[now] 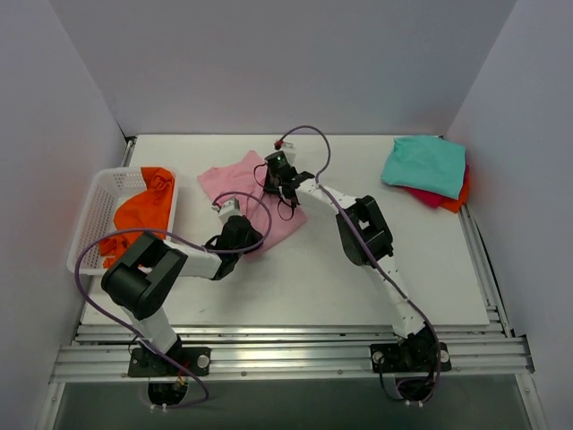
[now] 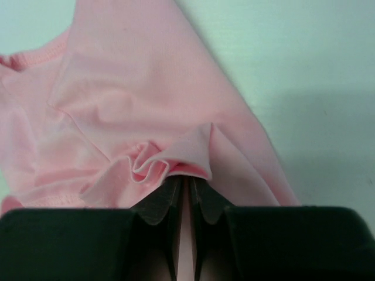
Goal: Fold and stack the t-shirts
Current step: Fold the folded rectangular tshirt in 1/3 of the way
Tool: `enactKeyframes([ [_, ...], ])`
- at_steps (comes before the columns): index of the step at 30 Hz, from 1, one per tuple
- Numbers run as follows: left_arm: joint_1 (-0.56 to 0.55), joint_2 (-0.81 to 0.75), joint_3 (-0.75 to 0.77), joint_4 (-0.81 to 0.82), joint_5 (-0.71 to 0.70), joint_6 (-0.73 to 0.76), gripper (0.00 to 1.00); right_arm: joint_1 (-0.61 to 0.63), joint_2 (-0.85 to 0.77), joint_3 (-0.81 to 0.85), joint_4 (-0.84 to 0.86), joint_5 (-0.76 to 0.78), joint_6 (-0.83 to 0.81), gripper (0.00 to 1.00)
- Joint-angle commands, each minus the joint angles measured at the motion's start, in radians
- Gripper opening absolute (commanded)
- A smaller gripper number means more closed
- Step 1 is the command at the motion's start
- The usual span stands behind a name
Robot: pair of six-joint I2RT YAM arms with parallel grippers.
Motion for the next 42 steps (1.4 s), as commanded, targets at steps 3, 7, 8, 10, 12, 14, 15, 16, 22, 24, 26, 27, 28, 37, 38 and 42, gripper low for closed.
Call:
enactKeyframes([
  [3, 0.001, 0.023, -0.029, -0.078, 0.038, 0.03, 0.02, -0.016, 0.126, 0.412, -0.15, -0.049, 0.0, 0.11],
  [7, 0.0, 0.002, -0.037, -0.092, 0.028, 0.036, 0.02, -0.07, 0.161, 0.523, -0.108, -0.077, 0.034, 0.34],
  [8, 0.001, -0.009, -0.039, -0.097, 0.028, 0.036, 0.02, -0.077, 0.137, 0.514, -0.045, -0.08, 0.037, 0.43],
  [10, 0.001, -0.015, -0.04, -0.097, 0.021, 0.037, 0.02, -0.094, 0.095, 0.464, 0.003, -0.079, 0.026, 0.64],
  [12, 0.001, -0.017, -0.043, -0.094, 0.02, 0.04, 0.02, -0.108, 0.007, 0.41, 0.06, -0.067, -0.018, 0.69],
  [14, 0.0, -0.014, -0.04, -0.094, 0.021, 0.04, 0.02, -0.108, -0.126, 0.286, 0.102, -0.007, -0.055, 0.7],
  [15, 0.0, -0.012, -0.039, -0.092, 0.021, 0.043, 0.02, -0.108, -0.177, 0.222, 0.124, 0.013, -0.075, 0.7],
  [16, 0.0, -0.011, -0.037, -0.092, 0.021, 0.043, 0.02, -0.108, -0.237, 0.151, 0.147, 0.033, -0.078, 0.7],
  [22, -0.002, -0.04, -0.039, -0.077, 0.014, 0.062, 0.02, -0.105, -0.711, -0.445, 0.355, 0.138, -0.039, 0.68],
  [24, -0.003, -0.04, -0.025, -0.084, 0.012, 0.063, 0.02, -0.096, -0.77, -0.614, 0.4, 0.098, -0.012, 0.51],
  [26, -0.006, -0.031, -0.014, -0.092, 0.011, 0.063, 0.02, -0.079, -0.804, -0.687, 0.443, 0.067, 0.014, 0.24],
  [27, -0.008, -0.026, -0.003, -0.092, 0.014, 0.063, 0.02, -0.064, -0.801, -0.725, 0.449, 0.041, 0.018, 0.01],
  [28, -0.014, -0.02, 0.001, -0.091, 0.014, 0.062, 0.02, -0.039, -0.792, -0.736, 0.463, 0.029, 0.018, 0.0],
  [37, -0.077, -0.024, 0.0, -0.094, -0.011, 0.042, 0.02, 0.051, -0.559, -0.78, 0.595, -0.08, 0.087, 0.0],
  [38, -0.086, -0.03, -0.003, -0.098, -0.021, 0.042, 0.02, 0.057, -0.519, -0.777, 0.604, -0.08, 0.095, 0.0],
  [42, -0.094, -0.061, -0.009, -0.127, -0.048, 0.04, 0.02, 0.058, -0.474, -0.814, 0.632, -0.12, 0.12, 0.0],
])
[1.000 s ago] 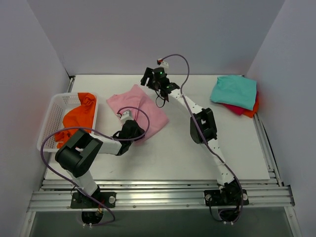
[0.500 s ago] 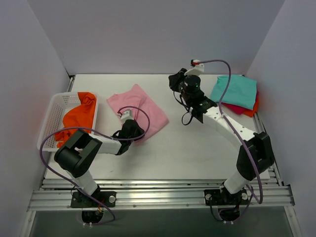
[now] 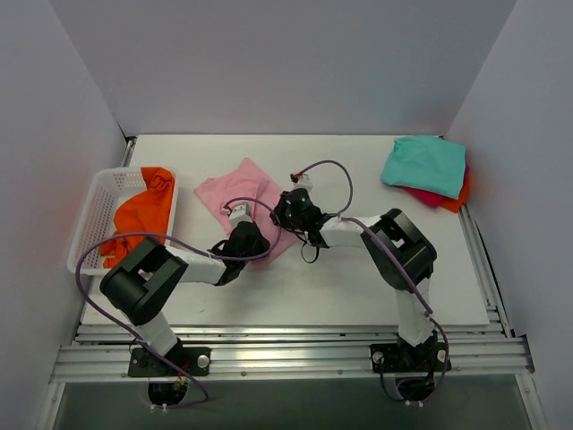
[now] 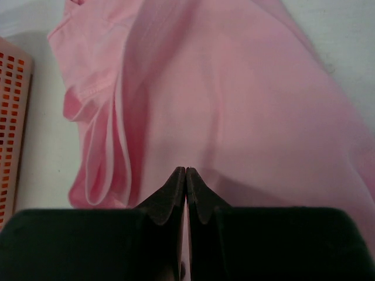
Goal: Fold and stack the t-shirts
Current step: Fold the folded rectangular tshirt in 1/3 of the way
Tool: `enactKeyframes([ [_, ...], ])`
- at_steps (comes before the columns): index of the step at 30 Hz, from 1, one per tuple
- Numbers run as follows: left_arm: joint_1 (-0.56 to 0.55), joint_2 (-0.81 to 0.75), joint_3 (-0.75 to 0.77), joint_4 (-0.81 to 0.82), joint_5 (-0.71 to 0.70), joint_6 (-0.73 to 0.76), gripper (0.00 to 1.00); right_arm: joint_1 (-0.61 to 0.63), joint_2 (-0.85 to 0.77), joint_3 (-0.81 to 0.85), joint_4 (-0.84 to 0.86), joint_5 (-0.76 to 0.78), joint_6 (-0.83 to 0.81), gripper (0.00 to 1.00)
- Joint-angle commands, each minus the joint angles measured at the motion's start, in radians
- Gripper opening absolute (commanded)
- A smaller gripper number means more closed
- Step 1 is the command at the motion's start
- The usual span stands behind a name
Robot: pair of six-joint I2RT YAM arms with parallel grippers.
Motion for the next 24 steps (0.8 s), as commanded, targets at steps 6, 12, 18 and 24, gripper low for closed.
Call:
enactKeyframes([
  [6, -0.008, -0.071, -0.011, -0.111, -0.037, 0.003, 0.02, -0.015, -0.049, -0.16, 0.13, -0.004, 0.034, 0.0],
  [12, -0.008, -0.11, 0.024, -0.152, -0.042, 0.008, 0.02, -0.016, -0.053, -0.318, 0.236, 0.023, 0.074, 0.0],
  [18, -0.008, -0.15, 0.061, -0.132, -0.06, 0.029, 0.02, -0.013, -0.007, -0.393, 0.305, 0.016, 0.093, 0.0],
  [24, -0.007, -0.074, 0.137, -0.134, -0.063, 0.054, 0.02, -0.002, 0.007, -0.415, 0.334, 0.009, 0.1, 0.0],
])
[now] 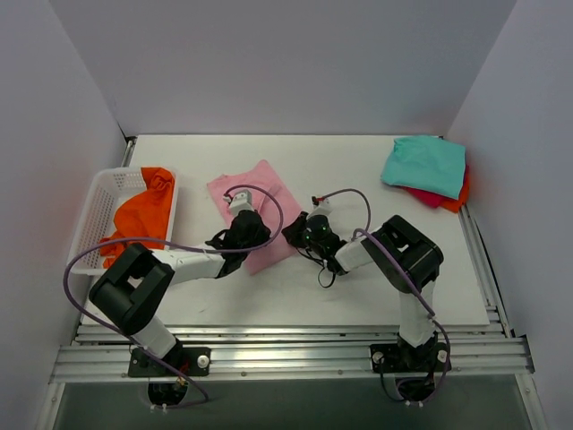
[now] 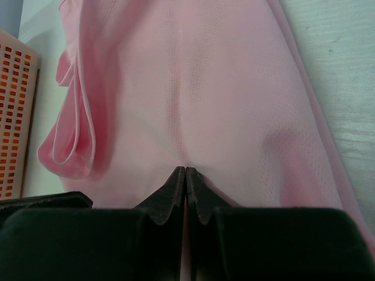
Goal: Fold and stack the t-shirts
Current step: Fold the folded rectangular tshirt in 1/3 of the way
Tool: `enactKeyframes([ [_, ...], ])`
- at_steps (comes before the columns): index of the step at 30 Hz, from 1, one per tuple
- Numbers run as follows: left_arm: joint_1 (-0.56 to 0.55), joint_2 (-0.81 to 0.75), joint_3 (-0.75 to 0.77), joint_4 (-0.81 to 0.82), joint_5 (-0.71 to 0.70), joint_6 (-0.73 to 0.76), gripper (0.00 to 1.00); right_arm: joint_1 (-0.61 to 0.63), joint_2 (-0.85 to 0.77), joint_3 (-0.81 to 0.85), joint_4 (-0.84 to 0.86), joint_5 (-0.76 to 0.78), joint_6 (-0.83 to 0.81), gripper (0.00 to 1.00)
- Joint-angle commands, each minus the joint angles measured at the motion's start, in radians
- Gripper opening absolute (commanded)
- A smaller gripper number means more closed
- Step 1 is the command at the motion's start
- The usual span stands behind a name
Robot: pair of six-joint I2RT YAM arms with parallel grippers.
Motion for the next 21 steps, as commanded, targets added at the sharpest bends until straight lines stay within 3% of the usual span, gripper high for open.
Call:
enactKeyframes([
  [1, 0.001, 0.061, 0.07, 0.018, -0.025, 0.031, 0.02, 0.006, 0.042, -0.043, -0.076, 0.016, -0.006, 0.0],
  [14, 0.026, 0.228, 0.182, -0.025, -0.06, 0.048, 0.02, 0.0, -0.015, -0.134, -0.055, 0.002, 0.0, 0.0],
  [21, 0.158, 0.188, 0.249, -0.141, -0.046, 0.117, 0.02, -0.008, -0.041, -0.17, -0.053, 0.002, -0.002, 0.0],
])
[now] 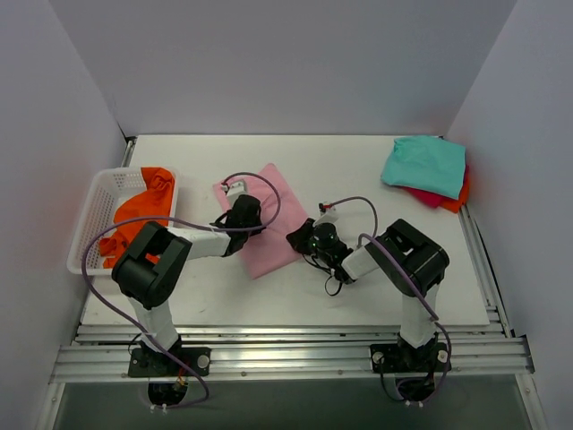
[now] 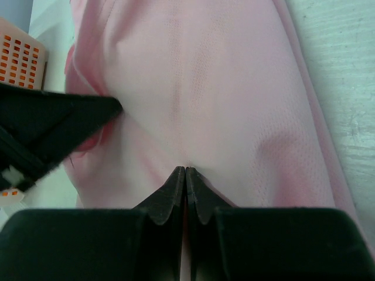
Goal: Fold and stack the t-shirts
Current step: Fold the folded rectangular tshirt in 1/3 of the way
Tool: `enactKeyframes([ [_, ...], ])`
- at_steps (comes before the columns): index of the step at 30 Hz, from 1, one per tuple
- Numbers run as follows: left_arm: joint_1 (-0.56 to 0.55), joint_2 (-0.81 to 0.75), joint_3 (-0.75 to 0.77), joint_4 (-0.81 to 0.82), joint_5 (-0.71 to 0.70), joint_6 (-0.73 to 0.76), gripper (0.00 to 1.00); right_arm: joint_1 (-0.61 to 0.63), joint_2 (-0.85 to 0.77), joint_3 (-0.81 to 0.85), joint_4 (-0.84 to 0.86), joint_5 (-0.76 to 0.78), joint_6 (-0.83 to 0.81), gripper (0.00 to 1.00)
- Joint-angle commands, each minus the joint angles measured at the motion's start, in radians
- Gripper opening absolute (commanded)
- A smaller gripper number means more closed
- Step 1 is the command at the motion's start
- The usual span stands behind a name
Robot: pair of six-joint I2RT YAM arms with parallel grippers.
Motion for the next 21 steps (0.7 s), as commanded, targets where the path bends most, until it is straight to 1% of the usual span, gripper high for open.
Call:
enactKeyframes([
  [1, 0.088, -0.037, 0.077, -0.091, -0.025, 0.066, 0.02, -0.008, -0.003, -0.052, -0.163, 0.009, -0.024, 0.0],
  [5, 0.189, -0.023, 0.152, -0.141, -0.063, 0.121, 0.02, -0.018, -0.021, -0.076, -0.161, 0.009, -0.024, 0.0],
  [7, 0.22, 0.004, 0.197, -0.159, -0.065, 0.14, 0.02, -0.018, -0.032, -0.08, -0.163, 0.009, -0.024, 0.0],
  [8, 0.243, 0.012, 0.255, -0.182, -0.074, 0.162, 0.02, -0.018, -0.035, -0.083, -0.168, 0.009, -0.025, 0.0],
  [10, 0.26, 0.035, 0.322, -0.203, -0.077, 0.192, 0.02, -0.018, -0.044, -0.085, -0.168, 0.009, -0.024, 0.0],
  [13, 0.281, 0.025, 0.456, -0.26, -0.062, 0.239, 0.02, -0.018, -0.052, -0.083, -0.171, 0.009, -0.024, 0.0],
  [14, 0.28, 0.008, 0.481, -0.321, -0.062, 0.242, 0.02, -0.017, -0.056, -0.082, -0.178, 0.009, -0.022, 0.0],
  [16, 0.278, -0.076, 0.504, -0.342, -0.028, 0.241, 0.02, -0.008, -0.062, -0.079, -0.186, 0.04, -0.018, 0.0],
  [17, 0.275, -0.113, 0.496, -0.352, 0.001, 0.239, 0.02, -0.005, -0.064, -0.076, -0.2, 0.045, -0.012, 0.0],
  [18, 0.268, -0.196, 0.481, -0.358, 0.027, 0.233, 0.02, 0.001, -0.064, -0.068, -0.209, 0.057, -0.009, 0.0],
  [19, 0.242, -0.239, 0.441, -0.365, 0.059, 0.23, 0.03, 0.018, -0.064, -0.066, -0.211, 0.06, -0.002, 0.0],
  [20, 0.222, -0.276, 0.424, -0.397, 0.067, 0.229, 0.03, 0.029, -0.064, -0.066, -0.209, 0.063, 0.004, 0.0],
  [21, 0.199, -0.348, 0.404, -0.42, 0.067, 0.229, 0.03, 0.041, -0.072, -0.063, -0.207, 0.066, 0.011, 0.0],
])
